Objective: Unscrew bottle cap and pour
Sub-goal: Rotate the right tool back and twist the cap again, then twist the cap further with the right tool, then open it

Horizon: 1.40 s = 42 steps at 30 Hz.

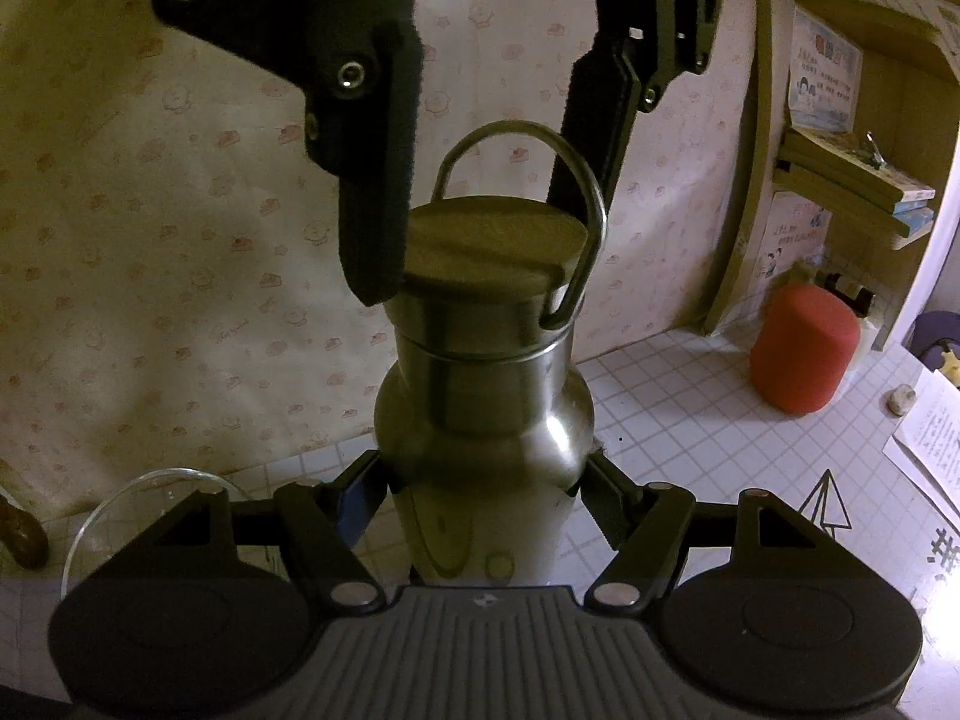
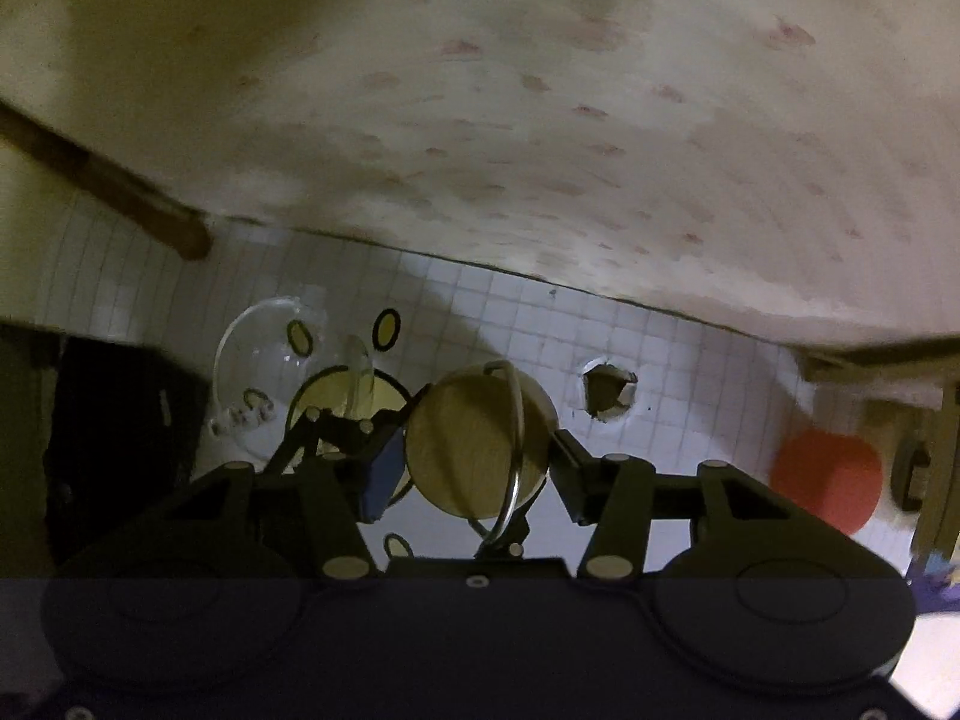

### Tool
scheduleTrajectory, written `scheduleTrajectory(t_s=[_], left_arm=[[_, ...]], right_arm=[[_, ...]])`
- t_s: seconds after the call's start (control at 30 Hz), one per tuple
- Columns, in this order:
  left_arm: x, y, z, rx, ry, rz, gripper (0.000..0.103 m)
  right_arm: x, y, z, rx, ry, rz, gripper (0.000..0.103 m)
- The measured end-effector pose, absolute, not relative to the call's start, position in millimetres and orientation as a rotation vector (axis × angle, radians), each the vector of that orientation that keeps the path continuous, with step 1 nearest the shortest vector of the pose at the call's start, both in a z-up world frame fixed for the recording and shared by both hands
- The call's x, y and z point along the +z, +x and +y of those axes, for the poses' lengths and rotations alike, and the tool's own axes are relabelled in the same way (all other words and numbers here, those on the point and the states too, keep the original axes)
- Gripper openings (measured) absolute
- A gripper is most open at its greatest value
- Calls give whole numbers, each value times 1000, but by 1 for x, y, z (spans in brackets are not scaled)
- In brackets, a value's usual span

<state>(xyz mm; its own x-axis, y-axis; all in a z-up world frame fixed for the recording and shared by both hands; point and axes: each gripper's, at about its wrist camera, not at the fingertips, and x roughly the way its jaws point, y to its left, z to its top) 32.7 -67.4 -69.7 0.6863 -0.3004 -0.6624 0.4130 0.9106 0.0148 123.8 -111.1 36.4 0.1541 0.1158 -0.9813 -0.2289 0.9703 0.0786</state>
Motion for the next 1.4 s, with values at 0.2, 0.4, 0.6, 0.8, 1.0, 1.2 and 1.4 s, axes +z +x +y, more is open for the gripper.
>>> scheduleTrajectory(t_s=[0.2, 0.4, 0.6, 0.8, 1.0, 1.2, 1.4], left_arm=[[-70, 33, -66, -405, 169, 710, 69], [-69, 34, -67, -405, 171, 711, 69], [-69, 35, -68, -405, 170, 712, 69], [-69, 35, -68, -405, 169, 713, 69], [-69, 35, -69, -405, 169, 713, 69], [-68, 35, -69, -405, 169, 712, 69], [-68, 36, -68, -406, 166, 713, 69]], right_arm=[[37, 121, -96, 361, -280, 1389, 54], [37, 109, -76, 464, -520, 1340, 54], [38, 95, -59, 540, -733, 1283, 49], [40, 104, -62, 490, -648, 1315, 51], [42, 119, -83, 336, -369, 1389, 61], [38, 128, -111, 182, -39, 1459, 65], [34, 124, -119, 89, 135, 1464, 64]])
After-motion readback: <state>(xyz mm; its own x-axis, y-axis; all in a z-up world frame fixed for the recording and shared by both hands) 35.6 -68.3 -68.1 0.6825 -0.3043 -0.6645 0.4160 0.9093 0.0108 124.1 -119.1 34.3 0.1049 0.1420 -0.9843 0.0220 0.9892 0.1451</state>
